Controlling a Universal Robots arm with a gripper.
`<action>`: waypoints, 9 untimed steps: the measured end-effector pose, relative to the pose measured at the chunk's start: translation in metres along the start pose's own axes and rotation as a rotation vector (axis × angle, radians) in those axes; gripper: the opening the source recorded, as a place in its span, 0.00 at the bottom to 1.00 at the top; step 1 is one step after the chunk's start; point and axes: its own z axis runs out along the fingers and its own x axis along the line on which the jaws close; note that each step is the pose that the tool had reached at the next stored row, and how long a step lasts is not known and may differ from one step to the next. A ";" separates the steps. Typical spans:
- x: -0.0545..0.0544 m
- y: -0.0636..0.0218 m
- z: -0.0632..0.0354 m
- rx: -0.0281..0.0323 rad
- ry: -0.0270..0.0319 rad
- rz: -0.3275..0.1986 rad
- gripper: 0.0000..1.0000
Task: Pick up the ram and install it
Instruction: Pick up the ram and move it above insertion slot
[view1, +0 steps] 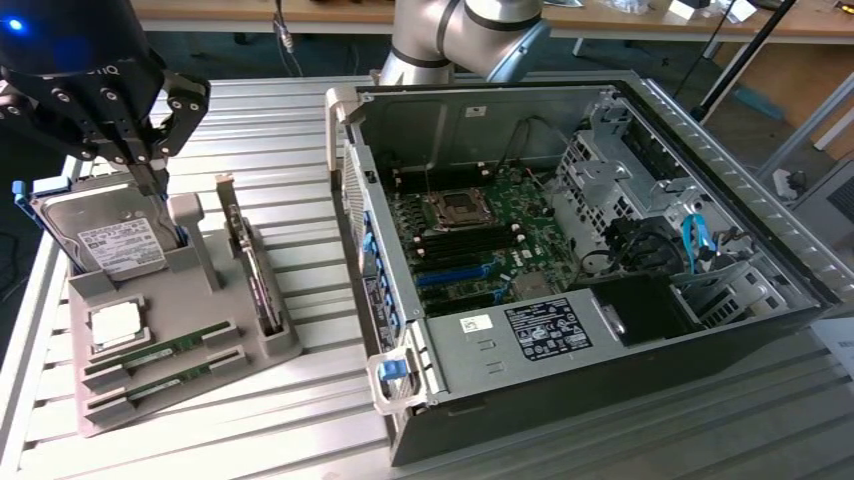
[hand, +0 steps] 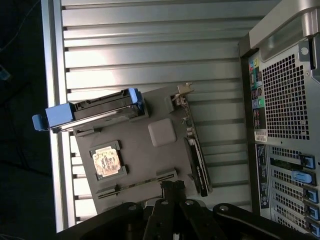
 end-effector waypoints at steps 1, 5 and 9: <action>0.000 0.0000 0.0000 0.0000 0.0000 0.000 0.11; 0.000 -0.0007 0.0000 0.0000 0.0000 0.000 0.11; 0.000 -0.0042 -0.0002 0.0000 0.0000 0.000 0.11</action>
